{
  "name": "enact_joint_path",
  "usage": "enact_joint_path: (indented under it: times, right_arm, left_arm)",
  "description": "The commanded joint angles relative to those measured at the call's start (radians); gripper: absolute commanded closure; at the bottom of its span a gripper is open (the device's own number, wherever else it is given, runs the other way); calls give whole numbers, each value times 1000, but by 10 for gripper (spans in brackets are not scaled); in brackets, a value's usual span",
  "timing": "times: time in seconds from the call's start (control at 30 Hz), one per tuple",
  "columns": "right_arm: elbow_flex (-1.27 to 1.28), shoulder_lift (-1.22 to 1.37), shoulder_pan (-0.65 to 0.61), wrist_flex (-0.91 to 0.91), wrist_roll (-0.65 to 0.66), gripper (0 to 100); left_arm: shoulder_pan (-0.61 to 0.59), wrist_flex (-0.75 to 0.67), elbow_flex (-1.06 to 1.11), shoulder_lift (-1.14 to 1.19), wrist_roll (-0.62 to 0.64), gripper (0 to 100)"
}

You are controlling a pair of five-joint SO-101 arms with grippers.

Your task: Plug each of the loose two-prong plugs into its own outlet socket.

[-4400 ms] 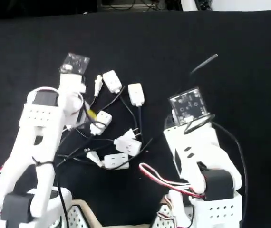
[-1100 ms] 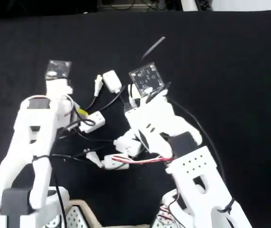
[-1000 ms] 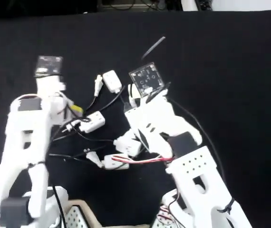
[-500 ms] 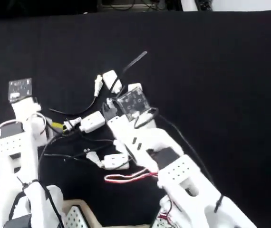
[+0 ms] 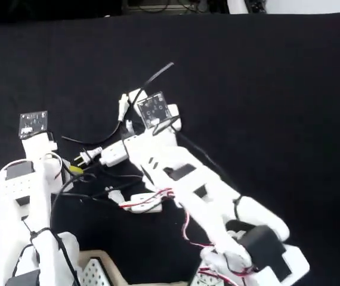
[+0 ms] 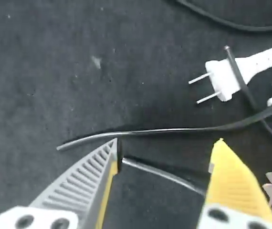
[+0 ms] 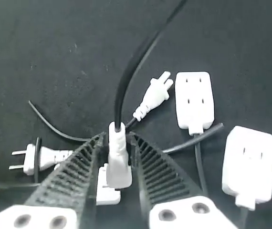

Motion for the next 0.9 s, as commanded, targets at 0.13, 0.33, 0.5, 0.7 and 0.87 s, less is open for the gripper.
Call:
enact_joint_path:
  times: [0.13,0.33,0.5,0.7,0.87]
  right_arm:
    - [-58,18,-17,-52,-91,987]
    - [-56,38,-55,-49,-114,987]
    - [-82,120,-55,-52,-114,987]
    - [-82,116,-55,-52,-112,987]
    - [-93,119,-51,-66,-110,987]
  left_arm:
    - [-12,-17,-7,-14,-6,697]
    - [-8,-64,31,-20,-6,697]
    - [-7,-68,35,-21,-6,697]
    - [-10,-69,35,-21,-6,697]
    - [-10,-69,35,-21,-6,697]
